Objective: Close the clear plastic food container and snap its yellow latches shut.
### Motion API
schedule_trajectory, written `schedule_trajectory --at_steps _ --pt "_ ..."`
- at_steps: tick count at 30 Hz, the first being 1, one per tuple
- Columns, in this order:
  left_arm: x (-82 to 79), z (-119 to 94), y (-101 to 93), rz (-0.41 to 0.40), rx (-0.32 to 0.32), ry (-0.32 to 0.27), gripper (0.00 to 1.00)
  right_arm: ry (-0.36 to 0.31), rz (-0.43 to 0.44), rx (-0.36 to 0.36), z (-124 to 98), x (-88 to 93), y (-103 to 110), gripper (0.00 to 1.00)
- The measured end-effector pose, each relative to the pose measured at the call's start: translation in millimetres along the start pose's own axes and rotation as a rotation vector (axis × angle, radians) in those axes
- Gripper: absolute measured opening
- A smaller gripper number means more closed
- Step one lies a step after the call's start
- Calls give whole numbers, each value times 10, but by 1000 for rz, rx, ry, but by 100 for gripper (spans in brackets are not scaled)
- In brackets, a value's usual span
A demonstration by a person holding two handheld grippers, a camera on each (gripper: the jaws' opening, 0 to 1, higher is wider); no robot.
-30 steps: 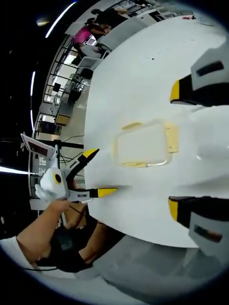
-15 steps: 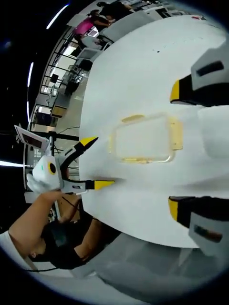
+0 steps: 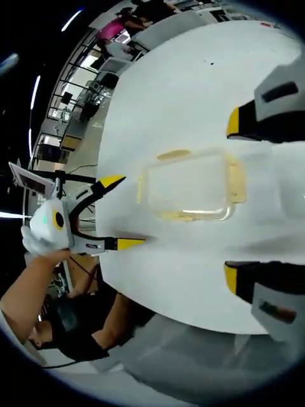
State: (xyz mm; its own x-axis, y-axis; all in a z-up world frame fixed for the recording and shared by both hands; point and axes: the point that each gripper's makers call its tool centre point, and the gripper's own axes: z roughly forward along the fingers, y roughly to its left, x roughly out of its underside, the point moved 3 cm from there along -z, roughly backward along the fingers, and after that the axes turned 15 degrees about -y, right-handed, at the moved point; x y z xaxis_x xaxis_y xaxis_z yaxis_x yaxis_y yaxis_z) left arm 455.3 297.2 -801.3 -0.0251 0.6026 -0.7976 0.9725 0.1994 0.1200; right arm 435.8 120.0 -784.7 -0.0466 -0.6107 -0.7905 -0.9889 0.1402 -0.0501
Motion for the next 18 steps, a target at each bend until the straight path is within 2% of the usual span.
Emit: schedule_trajectory --at_steps 10,14,18 --pt "100 1 86 22 33 49 71 54 -25 -7 95 73 -70 70" --pt "141 6 123 67 60 82 70 73 -25 -3 135 90 -108 71" --pt "126 31 193 87 63 82 71 85 -27 -14 179 108 -125 71"
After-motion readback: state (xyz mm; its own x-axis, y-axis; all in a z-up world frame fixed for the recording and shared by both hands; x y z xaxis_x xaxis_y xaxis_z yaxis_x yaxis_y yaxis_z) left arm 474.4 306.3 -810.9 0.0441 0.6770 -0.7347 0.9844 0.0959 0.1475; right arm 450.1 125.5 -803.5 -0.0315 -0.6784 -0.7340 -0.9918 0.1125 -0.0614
